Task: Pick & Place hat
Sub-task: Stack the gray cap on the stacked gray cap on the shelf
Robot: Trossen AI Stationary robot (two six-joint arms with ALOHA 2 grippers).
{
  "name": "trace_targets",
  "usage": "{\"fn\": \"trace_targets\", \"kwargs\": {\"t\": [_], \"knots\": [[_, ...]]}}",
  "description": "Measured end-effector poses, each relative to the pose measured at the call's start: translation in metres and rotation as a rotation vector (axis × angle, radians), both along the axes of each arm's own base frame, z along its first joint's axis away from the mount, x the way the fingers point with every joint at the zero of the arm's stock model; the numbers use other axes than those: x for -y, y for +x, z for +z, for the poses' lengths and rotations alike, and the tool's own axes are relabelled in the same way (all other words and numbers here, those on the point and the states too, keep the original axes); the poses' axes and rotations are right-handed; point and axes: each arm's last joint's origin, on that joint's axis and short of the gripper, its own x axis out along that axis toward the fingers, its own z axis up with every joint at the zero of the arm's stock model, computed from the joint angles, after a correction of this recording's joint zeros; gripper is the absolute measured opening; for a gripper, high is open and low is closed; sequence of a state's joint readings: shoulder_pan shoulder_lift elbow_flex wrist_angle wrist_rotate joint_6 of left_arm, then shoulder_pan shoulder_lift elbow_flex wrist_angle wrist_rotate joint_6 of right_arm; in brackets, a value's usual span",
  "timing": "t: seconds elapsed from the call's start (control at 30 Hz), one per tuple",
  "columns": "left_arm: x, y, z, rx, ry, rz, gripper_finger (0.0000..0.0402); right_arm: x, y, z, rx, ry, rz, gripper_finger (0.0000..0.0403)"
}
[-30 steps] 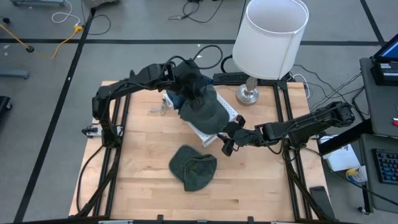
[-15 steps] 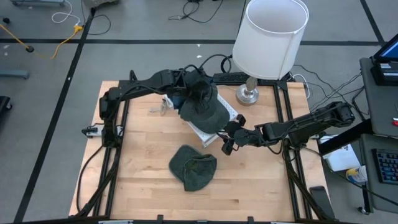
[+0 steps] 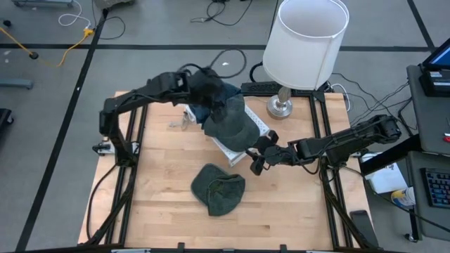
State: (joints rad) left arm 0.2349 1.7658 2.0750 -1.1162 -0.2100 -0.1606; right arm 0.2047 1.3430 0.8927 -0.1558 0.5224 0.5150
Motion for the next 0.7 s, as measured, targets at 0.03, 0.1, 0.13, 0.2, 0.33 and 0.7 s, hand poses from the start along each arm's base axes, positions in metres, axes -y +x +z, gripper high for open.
{"fn": "trace_targets", "kwargs": {"t": [0.03, 0.1, 0.13, 0.2, 0.33, 0.7], "knots": [[0.002, -0.005, 0.005, 0.014, 0.003, -0.001, 0.0252, 0.000, 0.000, 0.000, 0.000, 0.015, -0.012, 0.0150], [0.006, -0.015, 0.014, 0.035, 0.003, -0.010, 0.0261, 0.000, -0.002, -0.002, -0.005, 0.050, -0.037, 0.0150], [0.009, -0.019, 0.019, 0.056, -0.002, -0.023, 0.0263, 0.000, -0.003, -0.003, -0.009, 0.064, -0.050, 0.0150], [0.015, -0.031, 0.031, 0.099, -0.024, -0.051, 0.0265, -0.001, -0.005, -0.005, -0.024, 0.085, -0.066, 0.0150], [0.026, -0.052, 0.051, 0.199, -0.066, -0.114, 0.0258, -0.005, -0.005, -0.003, 0.000, 0.137, -0.058, 0.0150], [0.055, -0.112, 0.084, 0.307, -0.145, -0.183, 0.0243, -0.030, -0.027, 0.006, -0.027, 0.309, 0.018, 0.0150]]}}
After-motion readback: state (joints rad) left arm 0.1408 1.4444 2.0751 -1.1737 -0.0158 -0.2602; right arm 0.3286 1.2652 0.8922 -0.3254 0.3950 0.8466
